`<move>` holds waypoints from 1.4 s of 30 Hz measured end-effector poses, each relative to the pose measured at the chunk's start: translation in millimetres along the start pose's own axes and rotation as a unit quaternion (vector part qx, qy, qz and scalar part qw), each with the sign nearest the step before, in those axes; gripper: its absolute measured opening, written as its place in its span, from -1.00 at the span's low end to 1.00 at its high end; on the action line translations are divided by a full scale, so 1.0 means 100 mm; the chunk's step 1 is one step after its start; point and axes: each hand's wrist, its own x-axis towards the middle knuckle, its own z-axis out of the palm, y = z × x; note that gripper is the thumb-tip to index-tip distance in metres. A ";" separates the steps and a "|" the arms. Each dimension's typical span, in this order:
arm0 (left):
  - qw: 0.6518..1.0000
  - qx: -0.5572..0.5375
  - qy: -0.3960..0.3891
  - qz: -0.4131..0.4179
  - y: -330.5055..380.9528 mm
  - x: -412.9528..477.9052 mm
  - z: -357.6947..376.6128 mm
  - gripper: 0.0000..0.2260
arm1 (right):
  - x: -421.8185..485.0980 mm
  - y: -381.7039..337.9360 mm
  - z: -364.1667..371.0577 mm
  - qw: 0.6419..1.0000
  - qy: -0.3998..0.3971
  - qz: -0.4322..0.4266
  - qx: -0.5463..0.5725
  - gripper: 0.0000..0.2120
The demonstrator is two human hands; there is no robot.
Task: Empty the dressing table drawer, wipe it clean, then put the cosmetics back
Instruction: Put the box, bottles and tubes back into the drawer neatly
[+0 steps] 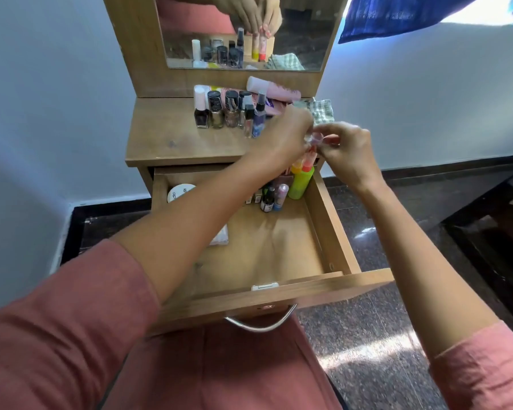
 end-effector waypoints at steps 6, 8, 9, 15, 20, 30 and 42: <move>0.998 -0.026 -0.041 -0.027 -0.03 -0.14 0.33 -0.86 | -0.24 0.24 0.15 0.999 -0.027 0.031 0.009 -0.81; 0.998 -0.018 -0.056 -0.036 -0.05 -0.17 0.42 -0.87 | -0.29 0.31 0.21 0.998 -0.036 0.041 0.006 -0.80; 0.997 -0.012 -0.063 -0.040 -0.06 -0.18 0.45 -0.87 | -0.31 0.34 0.23 0.998 -0.039 0.045 0.005 -0.81; 0.994 0.053 -0.084 -0.045 -0.12 -0.21 0.61 -0.88 | -0.39 0.44 0.35 0.995 -0.075 0.069 -0.020 -0.82; 0.993 0.098 -0.063 -0.029 -0.20 -0.20 0.74 -0.85 | -0.40 0.55 0.43 0.993 -0.077 0.072 -0.049 -0.82; 0.996 0.068 -0.048 -0.026 -0.21 -0.21 0.83 -0.81 | -0.43 0.61 0.48 0.989 -0.053 0.042 -0.133 -0.84; 0.998 0.058 -0.020 -0.025 -0.26 -0.24 0.80 -0.79 | -0.44 0.60 0.50 0.990 -0.045 0.045 -0.127 -0.80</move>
